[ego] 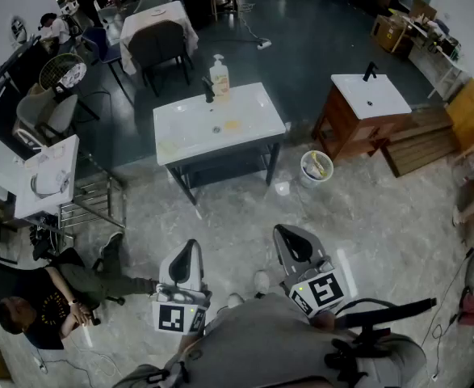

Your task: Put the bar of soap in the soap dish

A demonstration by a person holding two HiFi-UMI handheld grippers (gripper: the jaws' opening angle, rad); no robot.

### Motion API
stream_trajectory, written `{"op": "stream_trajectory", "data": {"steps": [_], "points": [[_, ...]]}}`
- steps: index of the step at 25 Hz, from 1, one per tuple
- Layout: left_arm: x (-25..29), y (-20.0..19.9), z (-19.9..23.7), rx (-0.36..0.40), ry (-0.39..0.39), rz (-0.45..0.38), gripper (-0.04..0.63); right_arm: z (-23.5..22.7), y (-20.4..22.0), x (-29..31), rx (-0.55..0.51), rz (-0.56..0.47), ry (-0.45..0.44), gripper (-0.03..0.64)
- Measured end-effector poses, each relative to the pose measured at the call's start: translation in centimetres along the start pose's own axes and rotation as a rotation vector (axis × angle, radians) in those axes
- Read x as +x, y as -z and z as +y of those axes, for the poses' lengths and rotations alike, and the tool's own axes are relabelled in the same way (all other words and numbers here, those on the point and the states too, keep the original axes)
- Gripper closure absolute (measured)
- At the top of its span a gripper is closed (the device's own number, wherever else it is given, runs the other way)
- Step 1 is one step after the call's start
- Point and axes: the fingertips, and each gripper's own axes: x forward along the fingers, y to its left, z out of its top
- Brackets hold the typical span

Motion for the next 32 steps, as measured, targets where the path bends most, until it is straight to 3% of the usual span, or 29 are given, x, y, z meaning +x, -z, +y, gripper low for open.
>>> {"op": "stream_trajectory", "data": {"steps": [6, 13, 18, 21, 25, 32], "points": [[-1.3, -1.4, -2.8, -0.044, -0.018, -0.013, 0.595, 0.7, -0.5, -2.4, 0.04, -0.005, -0.064, 0.615], [0.0, -0.2, -5.1, -0.011, -0.04, -0.019, 0.595, -2.2, 1.2, -2.3, 0.055, -0.005, -0.092, 0.615], [0.6, 0.5, -6.5, 0.018, -0.07, 0.015, 0.594, -4.0, 2.9, -1.4, -0.067, 0.046, -0.09, 0.614], [0.4, 0.7, -7.2, 0.036, -0.088, 0.027, 0.594, -4.6, 3.2, -1.3, -0.037, 0.05, -0.116, 0.614], [0.1, 0.6, -7.0, 0.039, -0.138, 0.032, 0.594, -5.0, 3.3, -0.8, -0.006, 0.049, -0.151, 0.614], [0.8, 1.2, -5.1, -0.029, -0.189, 0.006, 0.594, -6.1, 4.2, 0.7, 0.001, 0.061, -0.15, 0.614]]}}
